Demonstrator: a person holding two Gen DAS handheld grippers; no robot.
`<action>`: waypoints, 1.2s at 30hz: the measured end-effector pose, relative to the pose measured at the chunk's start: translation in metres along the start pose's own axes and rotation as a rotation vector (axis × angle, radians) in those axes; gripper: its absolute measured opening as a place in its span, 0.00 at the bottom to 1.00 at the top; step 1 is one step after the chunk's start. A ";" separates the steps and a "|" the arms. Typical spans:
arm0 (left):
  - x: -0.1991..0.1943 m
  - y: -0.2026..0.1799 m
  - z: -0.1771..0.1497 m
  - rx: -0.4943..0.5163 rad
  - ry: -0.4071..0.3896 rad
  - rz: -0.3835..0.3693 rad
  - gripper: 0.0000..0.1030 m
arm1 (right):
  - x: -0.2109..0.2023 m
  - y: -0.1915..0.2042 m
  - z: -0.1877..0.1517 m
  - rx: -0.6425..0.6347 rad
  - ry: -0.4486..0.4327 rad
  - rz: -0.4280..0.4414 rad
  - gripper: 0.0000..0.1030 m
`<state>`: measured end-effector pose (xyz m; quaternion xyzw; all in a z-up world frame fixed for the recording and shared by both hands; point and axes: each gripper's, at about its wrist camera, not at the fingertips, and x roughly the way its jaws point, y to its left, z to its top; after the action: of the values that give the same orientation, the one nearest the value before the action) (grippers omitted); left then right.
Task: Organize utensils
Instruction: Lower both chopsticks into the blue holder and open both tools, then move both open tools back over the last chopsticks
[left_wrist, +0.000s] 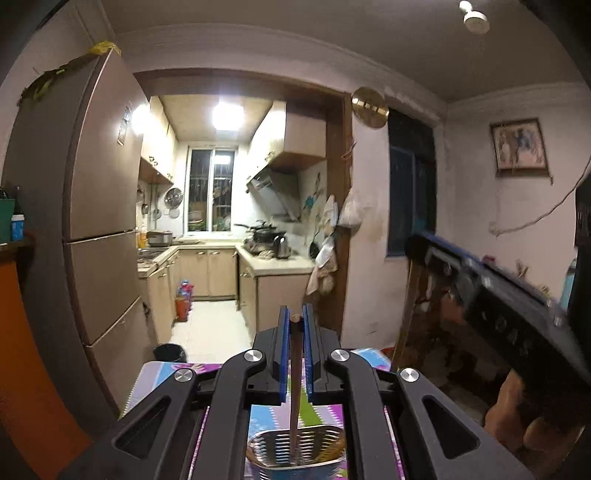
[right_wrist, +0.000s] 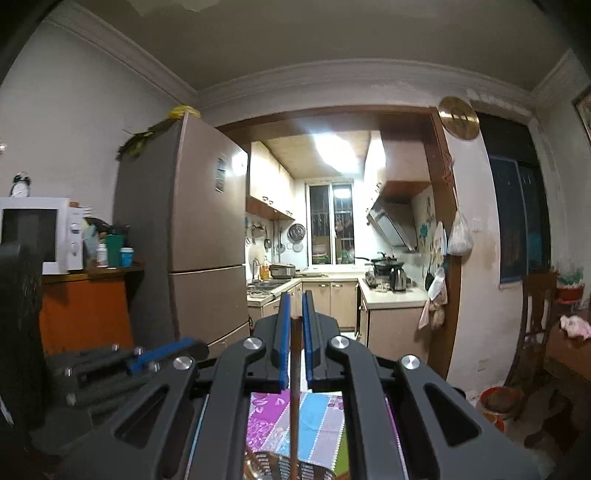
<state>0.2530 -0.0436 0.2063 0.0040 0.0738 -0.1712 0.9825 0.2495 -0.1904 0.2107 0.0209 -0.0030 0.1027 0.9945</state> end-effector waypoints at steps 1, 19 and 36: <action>0.009 0.001 -0.002 0.007 0.006 0.009 0.08 | 0.009 -0.002 -0.003 0.007 0.007 -0.008 0.05; 0.076 0.038 -0.095 -0.060 0.113 0.031 0.08 | 0.068 -0.024 -0.130 0.152 0.242 -0.044 0.05; -0.129 0.036 -0.079 0.071 -0.133 0.239 0.30 | -0.123 -0.115 -0.098 0.124 0.138 -0.221 0.24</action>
<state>0.1342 0.0360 0.1467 0.0362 0.0013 -0.0553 0.9978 0.1531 -0.3235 0.1073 0.0756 0.0739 -0.0060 0.9944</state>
